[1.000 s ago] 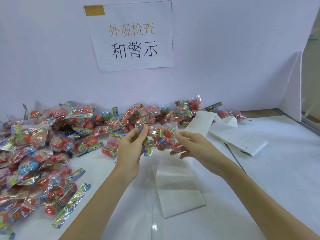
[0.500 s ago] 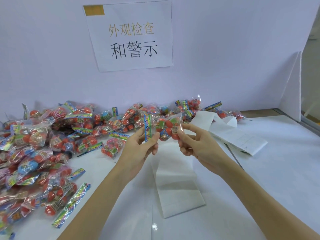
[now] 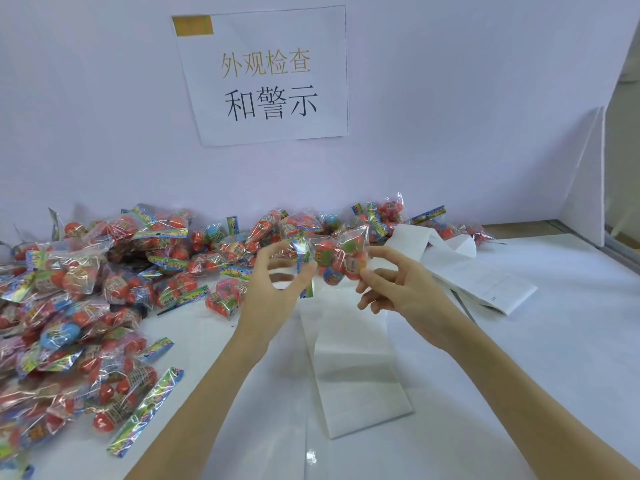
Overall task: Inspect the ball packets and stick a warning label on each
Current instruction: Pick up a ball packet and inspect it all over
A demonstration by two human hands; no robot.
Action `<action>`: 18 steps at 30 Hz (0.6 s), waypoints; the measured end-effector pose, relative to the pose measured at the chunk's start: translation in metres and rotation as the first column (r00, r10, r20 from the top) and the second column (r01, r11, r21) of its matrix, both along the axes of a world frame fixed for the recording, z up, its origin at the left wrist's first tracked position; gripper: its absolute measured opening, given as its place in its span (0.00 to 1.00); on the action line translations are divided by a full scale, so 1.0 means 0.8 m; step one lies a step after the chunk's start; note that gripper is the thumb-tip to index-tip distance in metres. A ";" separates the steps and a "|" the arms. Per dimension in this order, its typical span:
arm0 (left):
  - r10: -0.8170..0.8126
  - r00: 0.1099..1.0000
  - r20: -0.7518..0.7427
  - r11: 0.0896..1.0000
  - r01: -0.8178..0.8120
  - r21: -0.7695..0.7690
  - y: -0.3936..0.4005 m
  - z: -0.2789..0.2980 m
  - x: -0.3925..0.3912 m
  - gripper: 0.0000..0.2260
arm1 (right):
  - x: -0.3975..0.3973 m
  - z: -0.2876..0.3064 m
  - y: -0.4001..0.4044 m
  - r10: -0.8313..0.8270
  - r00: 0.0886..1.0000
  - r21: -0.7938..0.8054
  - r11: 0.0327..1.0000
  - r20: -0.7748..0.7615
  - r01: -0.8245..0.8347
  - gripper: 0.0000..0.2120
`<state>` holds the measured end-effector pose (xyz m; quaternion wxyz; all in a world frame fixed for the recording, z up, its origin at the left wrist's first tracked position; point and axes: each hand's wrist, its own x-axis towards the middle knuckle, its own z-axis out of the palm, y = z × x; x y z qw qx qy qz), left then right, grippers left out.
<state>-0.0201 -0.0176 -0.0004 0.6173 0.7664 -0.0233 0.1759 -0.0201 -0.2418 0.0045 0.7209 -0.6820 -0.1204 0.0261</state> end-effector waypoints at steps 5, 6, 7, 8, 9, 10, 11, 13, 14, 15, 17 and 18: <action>-0.181 0.982 -0.050 0.970 0.169 -0.175 -0.015 0.006 -0.010 0.23 | -0.009 -0.005 0.017 -0.053 0.977 -0.174 0.981 0.208 0.090 0.11; -0.293 0.947 -0.135 0.912 0.234 -0.338 -0.018 0.010 -0.011 0.27 | -0.010 -0.005 0.020 -0.023 0.971 -0.220 0.972 0.236 0.076 0.12; -0.346 0.923 -0.169 0.869 0.247 -0.429 -0.019 0.012 -0.011 0.29 | -0.012 -0.004 0.023 0.019 0.969 -0.270 0.962 0.247 0.050 0.14; -0.345 0.922 -0.175 0.856 0.234 -0.460 -0.018 0.012 -0.011 0.28 | -0.014 -0.004 0.025 0.060 0.968 -0.320 0.947 0.244 0.021 0.18; -0.320 0.934 -0.160 0.857 0.213 -0.469 -0.017 0.010 -0.010 0.27 | -0.015 -0.002 0.025 0.092 0.969 -0.357 0.934 0.231 -0.004 0.21; -0.290 0.947 -0.137 0.866 0.199 -0.459 -0.015 0.009 -0.010 0.24 | -0.017 -0.001 0.024 0.111 0.971 -0.368 0.929 0.214 -0.025 0.22; -0.265 0.957 -0.115 0.878 0.190 -0.440 -0.014 0.007 -0.009 0.20 | -0.018 -0.001 0.024 0.117 0.974 -0.346 0.937 0.192 -0.044 0.21; -0.241 0.967 -0.087 0.898 0.188 -0.398 -0.012 0.002 -0.007 0.14 | -0.019 0.001 0.023 0.092 0.986 -0.226 0.972 0.138 -0.059 0.18; -0.226 0.971 -0.078 0.906 0.180 -0.382 -0.012 0.002 -0.007 0.13 | -0.019 0.001 0.023 0.063 0.992 -0.157 0.987 0.112 -0.045 0.15; -0.212 0.974 -0.074 0.912 0.170 -0.374 -0.013 0.003 -0.007 0.13 | -0.018 0.001 0.023 0.027 0.996 -0.095 0.995 0.088 -0.018 0.12; -0.219 0.973 -0.075 0.904 0.173 -0.391 -0.016 0.004 -0.008 0.17 | -0.016 0.001 0.022 -0.027 0.999 0.023 0.999 0.025 0.027 0.08; -0.229 0.971 -0.074 0.897 0.181 -0.403 -0.017 0.005 -0.008 0.20 | -0.014 0.000 0.021 -0.038 0.999 0.070 0.997 -0.012 0.039 0.09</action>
